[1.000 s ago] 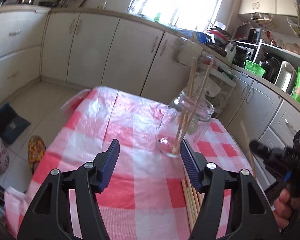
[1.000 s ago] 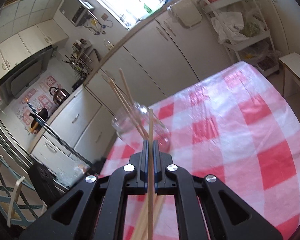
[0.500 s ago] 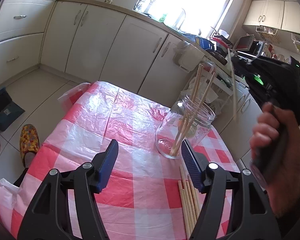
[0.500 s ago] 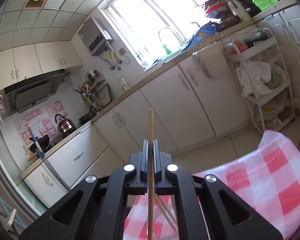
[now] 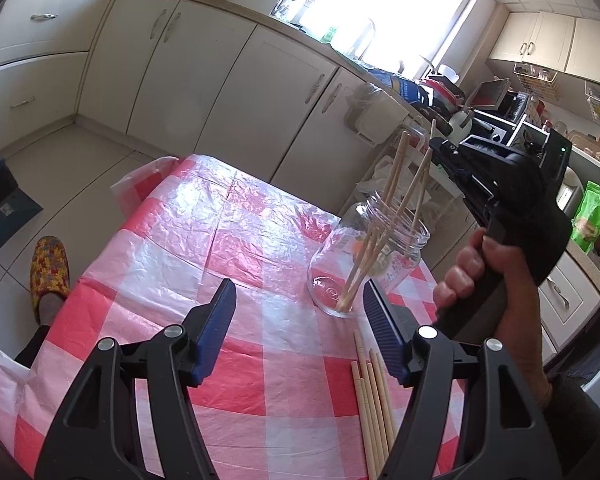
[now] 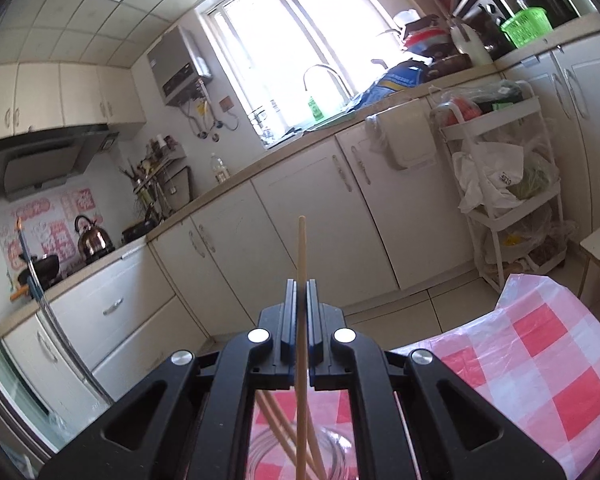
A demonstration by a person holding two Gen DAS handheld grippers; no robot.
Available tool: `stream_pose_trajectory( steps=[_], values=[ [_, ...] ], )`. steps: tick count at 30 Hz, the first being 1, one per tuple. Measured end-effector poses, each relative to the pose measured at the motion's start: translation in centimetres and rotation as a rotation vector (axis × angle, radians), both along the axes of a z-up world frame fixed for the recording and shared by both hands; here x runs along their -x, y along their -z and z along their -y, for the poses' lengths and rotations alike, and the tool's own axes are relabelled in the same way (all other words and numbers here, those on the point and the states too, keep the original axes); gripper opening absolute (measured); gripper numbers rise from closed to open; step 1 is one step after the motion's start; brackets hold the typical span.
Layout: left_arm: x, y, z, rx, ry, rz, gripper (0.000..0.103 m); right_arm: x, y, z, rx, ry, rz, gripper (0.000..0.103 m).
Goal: Organize utensils
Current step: 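Lower the right gripper's stick into the jar and open it, then move both open grippers back over the wooden stick bundle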
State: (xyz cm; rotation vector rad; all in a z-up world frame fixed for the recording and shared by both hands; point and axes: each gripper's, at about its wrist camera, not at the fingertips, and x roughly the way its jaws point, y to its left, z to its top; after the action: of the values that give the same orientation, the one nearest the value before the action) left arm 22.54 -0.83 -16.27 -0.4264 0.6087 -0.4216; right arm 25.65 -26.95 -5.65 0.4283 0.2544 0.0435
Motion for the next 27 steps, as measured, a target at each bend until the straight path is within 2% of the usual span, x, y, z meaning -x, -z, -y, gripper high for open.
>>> stream_pose_trajectory(
  steps=[9,11,12,15,21,24,27],
  values=[
    [0.6,-0.3,0.5,-0.04,-0.015,-0.005,0.063,2.1,0.9,-1.4,0.078,-0.084,-0.1,0.005],
    [0.9,-0.6,0.6,-0.053,-0.019,-0.012,0.063,3.2,0.9,-1.6,0.089,-0.109,-0.122,0.015],
    [1.0,-0.7,0.5,-0.058,-0.021,-0.015,0.063,4.0,0.8,-1.5,0.089,-0.11,-0.127,0.025],
    [1.6,-1.2,0.5,-0.09,-0.03,-0.025,0.064,6.8,1.1,-1.2,0.077,-0.135,-0.177,0.026],
    [3.4,-1.9,0.5,-0.146,-0.02,-0.044,0.068,12.3,5.6,-2.1,0.1,-0.22,-0.454,0.025],
    [4.4,-2.1,1.1,-0.176,-0.007,-0.053,0.068,13.7,8.0,-2.7,0.108,-0.239,-0.551,0.022],
    [5.4,-2.4,1.5,-0.201,-0.002,-0.058,0.068,13.9,9.3,-2.7,0.099,-0.226,-0.604,0.021]
  ],
)
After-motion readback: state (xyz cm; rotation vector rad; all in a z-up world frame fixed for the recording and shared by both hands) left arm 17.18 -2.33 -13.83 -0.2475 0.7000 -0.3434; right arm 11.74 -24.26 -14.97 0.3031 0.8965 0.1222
